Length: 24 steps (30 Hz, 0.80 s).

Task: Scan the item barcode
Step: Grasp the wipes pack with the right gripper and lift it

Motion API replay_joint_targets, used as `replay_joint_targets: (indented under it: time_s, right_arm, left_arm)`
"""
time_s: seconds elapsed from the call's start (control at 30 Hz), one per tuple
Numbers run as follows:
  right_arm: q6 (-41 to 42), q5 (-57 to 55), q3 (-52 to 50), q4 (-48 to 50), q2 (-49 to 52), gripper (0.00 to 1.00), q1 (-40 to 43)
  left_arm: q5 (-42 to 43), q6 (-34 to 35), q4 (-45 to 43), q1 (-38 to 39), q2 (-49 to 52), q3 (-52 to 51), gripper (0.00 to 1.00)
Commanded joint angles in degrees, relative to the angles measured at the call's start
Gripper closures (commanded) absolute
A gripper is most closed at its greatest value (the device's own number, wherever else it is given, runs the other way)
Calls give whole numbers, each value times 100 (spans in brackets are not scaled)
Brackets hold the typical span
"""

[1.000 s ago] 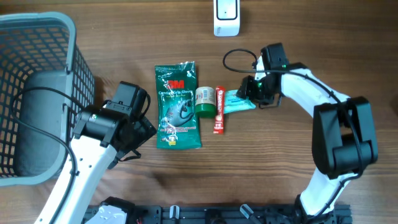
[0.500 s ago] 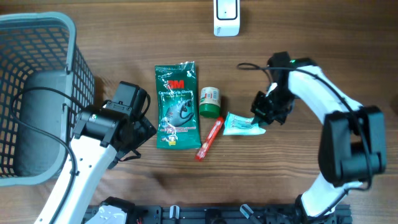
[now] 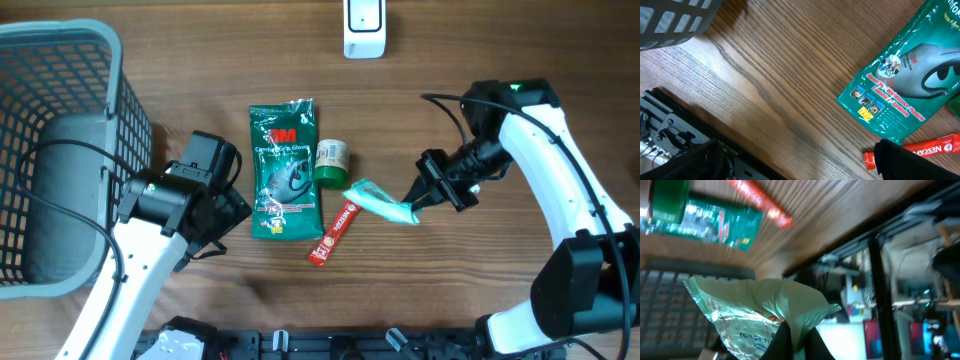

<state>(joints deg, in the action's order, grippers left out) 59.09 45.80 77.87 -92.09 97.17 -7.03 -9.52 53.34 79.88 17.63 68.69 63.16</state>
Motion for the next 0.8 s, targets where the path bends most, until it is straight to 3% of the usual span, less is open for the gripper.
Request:
replay_joint_targets:
  time_s: [0.0,0.17,0.37,0.57,0.77]
  right_arm:
    - [-299,1193,35,-22,11,96,-7]
    - [-463,1561,35,-22,11,96,-7]
    - [-457,3366,35,-20,11,96,-7]
    - [494,3930,35,-20,11,96,-7]
    - [555,4725,35,-13,11,96,11]
  left_arm:
    - [-13,96,0,26,0,-4,0]
    - [-15,96,2,26,0,-4,0]
    - [-15,96,2,26,0,-4,0]
    - [-15,96,0,26,0,-4,0]
    - [-15,96,0,26,0,-4,0]
